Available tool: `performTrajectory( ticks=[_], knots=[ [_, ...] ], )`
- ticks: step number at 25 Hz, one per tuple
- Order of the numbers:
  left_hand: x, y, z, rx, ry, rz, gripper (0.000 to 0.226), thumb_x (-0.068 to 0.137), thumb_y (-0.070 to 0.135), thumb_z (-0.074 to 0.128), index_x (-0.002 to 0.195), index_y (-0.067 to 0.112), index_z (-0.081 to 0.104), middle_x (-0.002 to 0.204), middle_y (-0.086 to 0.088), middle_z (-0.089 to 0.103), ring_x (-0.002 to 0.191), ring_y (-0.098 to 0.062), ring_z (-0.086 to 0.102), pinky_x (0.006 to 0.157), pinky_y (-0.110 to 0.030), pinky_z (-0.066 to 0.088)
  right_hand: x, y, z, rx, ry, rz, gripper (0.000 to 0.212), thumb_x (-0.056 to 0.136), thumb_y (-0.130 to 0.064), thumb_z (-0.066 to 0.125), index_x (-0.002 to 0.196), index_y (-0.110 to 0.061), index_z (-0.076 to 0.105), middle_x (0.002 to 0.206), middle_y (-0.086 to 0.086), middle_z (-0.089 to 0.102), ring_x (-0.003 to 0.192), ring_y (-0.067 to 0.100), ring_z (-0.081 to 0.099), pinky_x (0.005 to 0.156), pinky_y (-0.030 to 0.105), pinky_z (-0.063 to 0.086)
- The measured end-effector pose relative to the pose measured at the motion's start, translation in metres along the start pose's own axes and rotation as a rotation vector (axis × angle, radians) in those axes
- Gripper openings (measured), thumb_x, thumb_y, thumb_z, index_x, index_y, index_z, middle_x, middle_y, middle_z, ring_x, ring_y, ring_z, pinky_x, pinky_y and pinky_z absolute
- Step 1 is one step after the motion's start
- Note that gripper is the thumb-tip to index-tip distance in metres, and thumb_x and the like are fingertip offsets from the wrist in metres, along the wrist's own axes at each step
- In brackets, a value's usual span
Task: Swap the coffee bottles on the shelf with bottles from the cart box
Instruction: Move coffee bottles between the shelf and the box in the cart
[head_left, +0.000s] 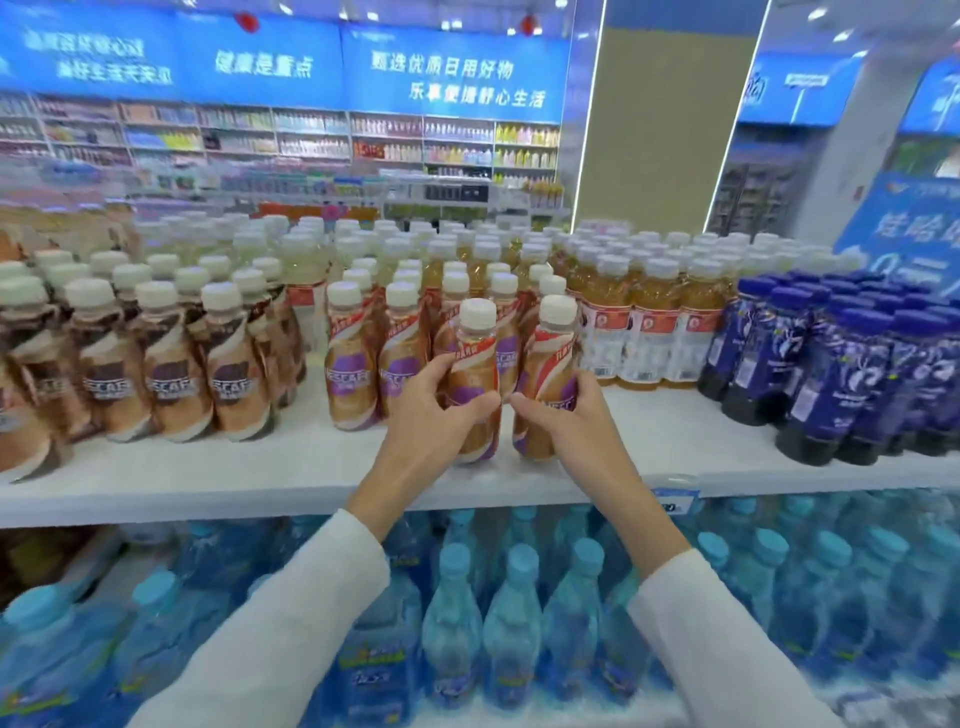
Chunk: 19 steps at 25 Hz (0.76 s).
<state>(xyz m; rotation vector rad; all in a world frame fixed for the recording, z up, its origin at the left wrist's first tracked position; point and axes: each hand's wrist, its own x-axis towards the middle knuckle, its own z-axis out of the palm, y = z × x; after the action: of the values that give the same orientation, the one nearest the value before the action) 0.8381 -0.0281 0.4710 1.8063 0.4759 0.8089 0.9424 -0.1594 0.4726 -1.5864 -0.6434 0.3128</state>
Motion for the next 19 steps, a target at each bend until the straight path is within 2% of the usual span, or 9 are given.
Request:
performTrajectory(
  ticks=[2, 5, 8, 10, 12, 15, 17, 19],
  knots=[
    [0.006, -0.005, 0.009, 0.009, 0.010, 0.009, 0.063, 0.087, 0.032, 0.076, 0.144, 0.023, 0.051, 0.131, 0.011, 0.064, 0.115, -0.003, 0.061, 0.102, -0.031, 0.052, 0.016, 0.010, -0.007, 0.039, -0.064, -0.013, 0.065, 0.082, -0.028, 0.081, 0.136, -0.023, 0.045, 0.121, -0.004, 0.068, 0.112, 0.015, 0.065, 0.100, 0.040, 0.052],
    [0.003, -0.006, 0.017, -0.029, 0.053, -0.001, 0.058, 0.087, 0.030, 0.076, 0.140, 0.025, 0.053, 0.128, 0.015, 0.064, 0.112, 0.003, 0.061, 0.097, -0.023, 0.052, 0.022, 0.021, -0.014, 0.033, -0.120, -0.037, 0.068, 0.084, -0.031, 0.079, 0.140, -0.032, 0.039, 0.127, -0.014, 0.063, 0.114, 0.003, 0.060, 0.097, 0.025, 0.050],
    [-0.007, -0.014, 0.018, -0.058, 0.066, -0.064, 0.066, 0.080, 0.025, 0.083, 0.139, 0.027, 0.053, 0.126, 0.014, 0.065, 0.111, 0.001, 0.062, 0.088, -0.016, 0.052, 0.025, 0.028, -0.031, -0.049, -0.257, -0.051, 0.080, 0.077, -0.025, 0.085, 0.140, -0.037, 0.037, 0.125, -0.021, 0.059, 0.109, -0.008, 0.060, 0.084, 0.014, 0.051],
    [-0.017, -0.020, 0.017, -0.047, 0.106, -0.088, 0.071, 0.076, 0.015, 0.087, 0.138, 0.027, 0.054, 0.123, 0.014, 0.067, 0.109, -0.002, 0.065, 0.083, -0.013, 0.053, 0.026, 0.031, -0.042, -0.091, -0.308, -0.056, 0.084, 0.073, -0.013, 0.087, 0.140, -0.036, 0.041, 0.124, -0.020, 0.061, 0.104, -0.008, 0.062, 0.086, 0.014, 0.054],
    [-0.022, -0.022, 0.021, 0.039, 0.203, -0.083, 0.070, 0.074, 0.015, 0.088, 0.136, 0.027, 0.057, 0.121, 0.013, 0.067, 0.104, -0.002, 0.066, 0.078, -0.011, 0.053, 0.024, 0.032, -0.044, -0.147, -0.236, -0.093, 0.079, 0.070, -0.015, 0.090, 0.134, -0.035, 0.047, 0.119, -0.018, 0.064, 0.101, -0.004, 0.064, 0.089, 0.017, 0.055],
    [-0.026, -0.021, 0.034, 0.129, 0.310, -0.046, 0.068, 0.076, 0.022, 0.088, 0.136, 0.029, 0.056, 0.124, 0.014, 0.062, 0.099, 0.004, 0.062, 0.073, -0.004, 0.048, 0.020, 0.034, -0.031, -0.256, -0.121, -0.183, 0.074, 0.066, -0.032, 0.092, 0.124, -0.039, 0.046, 0.115, -0.021, 0.061, 0.103, 0.000, 0.062, 0.087, 0.023, 0.056],
    [-0.029, -0.019, 0.039, 0.159, 0.351, -0.042, 0.068, 0.077, 0.026, 0.087, 0.137, 0.029, 0.055, 0.121, 0.017, 0.060, 0.094, 0.009, 0.059, 0.069, -0.001, 0.045, 0.017, 0.039, -0.026, -0.242, -0.111, -0.201, 0.076, 0.066, -0.039, 0.092, 0.127, -0.037, 0.047, 0.117, -0.020, 0.061, 0.104, 0.001, 0.062, 0.087, 0.026, 0.057],
    [-0.031, -0.020, 0.039, 0.138, 0.377, -0.042, 0.065, 0.076, 0.027, 0.088, 0.134, 0.029, 0.058, 0.118, 0.018, 0.062, 0.094, 0.007, 0.061, 0.070, -0.004, 0.048, 0.014, 0.045, -0.024, -0.200, -0.083, -0.199, 0.077, 0.067, -0.040, 0.091, 0.131, -0.034, 0.049, 0.122, -0.016, 0.061, 0.108, 0.002, 0.062, 0.089, 0.026, 0.058]
  ],
)
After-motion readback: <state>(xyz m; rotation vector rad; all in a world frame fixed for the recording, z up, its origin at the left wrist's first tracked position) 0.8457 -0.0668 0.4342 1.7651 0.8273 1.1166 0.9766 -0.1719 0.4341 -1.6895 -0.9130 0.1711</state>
